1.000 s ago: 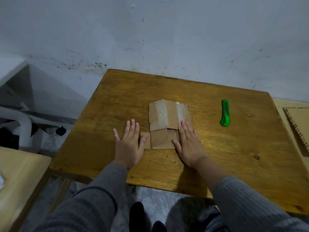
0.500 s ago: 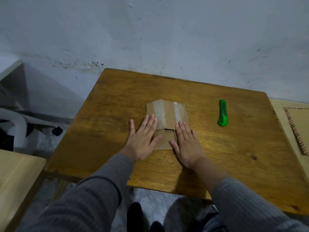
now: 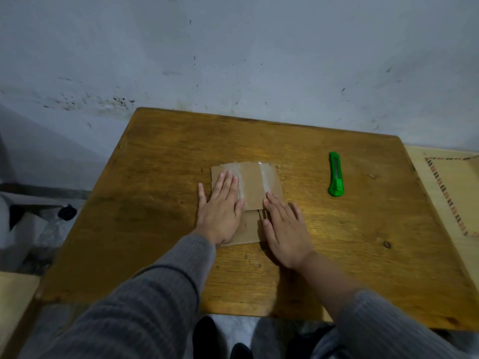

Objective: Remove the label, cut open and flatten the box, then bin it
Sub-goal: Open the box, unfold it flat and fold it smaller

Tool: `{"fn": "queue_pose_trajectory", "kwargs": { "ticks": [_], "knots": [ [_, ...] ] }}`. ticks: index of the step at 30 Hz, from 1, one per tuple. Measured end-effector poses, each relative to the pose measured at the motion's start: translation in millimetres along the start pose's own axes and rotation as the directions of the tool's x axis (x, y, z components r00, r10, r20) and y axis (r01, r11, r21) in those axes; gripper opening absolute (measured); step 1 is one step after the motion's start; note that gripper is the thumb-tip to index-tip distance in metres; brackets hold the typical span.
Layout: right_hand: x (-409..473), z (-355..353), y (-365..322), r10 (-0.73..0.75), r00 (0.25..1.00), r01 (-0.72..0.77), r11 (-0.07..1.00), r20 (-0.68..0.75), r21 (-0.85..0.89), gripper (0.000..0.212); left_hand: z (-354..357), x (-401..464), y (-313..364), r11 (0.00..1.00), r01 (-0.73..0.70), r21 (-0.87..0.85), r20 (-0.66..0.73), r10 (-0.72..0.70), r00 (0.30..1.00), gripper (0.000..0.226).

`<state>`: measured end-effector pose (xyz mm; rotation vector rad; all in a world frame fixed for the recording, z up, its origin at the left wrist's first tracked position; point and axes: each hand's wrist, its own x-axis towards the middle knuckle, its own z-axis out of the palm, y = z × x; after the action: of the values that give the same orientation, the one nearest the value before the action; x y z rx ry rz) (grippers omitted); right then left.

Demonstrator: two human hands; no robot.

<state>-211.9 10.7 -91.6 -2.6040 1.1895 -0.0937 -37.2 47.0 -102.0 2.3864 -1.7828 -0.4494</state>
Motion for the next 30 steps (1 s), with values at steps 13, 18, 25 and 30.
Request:
{"fn": "queue_pose_trajectory", "kwargs": {
  "ticks": [13, 18, 25, 30],
  "knots": [
    [45, 6, 3, -0.014, 0.997, 0.017, 0.999, 0.075, -0.036, 0.062, 1, 1, 0, 0.998, -0.019, 0.053, -0.011, 0.019, 1.0, 0.057],
    [45, 10, 0, 0.011, 0.998, -0.007, 0.998, 0.056, -0.058, 0.066, 1, -1, 1, 1.0, -0.012, 0.025, -0.018, 0.013, 1.0, 0.057],
    [45, 15, 1, 0.024, 0.999, -0.023, 0.998, 0.022, -0.057, 0.06, 1, 1, 6, 0.997, 0.023, 0.069, -0.004, -0.023, 1.0, 0.059],
    [47, 8, -1, 0.095, 0.995, -0.097, 0.99, 0.025, 0.102, 0.054, 4, -2, 7, 0.994, 0.102, 0.05, -0.061, -0.098, 0.993, 0.058]
  ]
}}
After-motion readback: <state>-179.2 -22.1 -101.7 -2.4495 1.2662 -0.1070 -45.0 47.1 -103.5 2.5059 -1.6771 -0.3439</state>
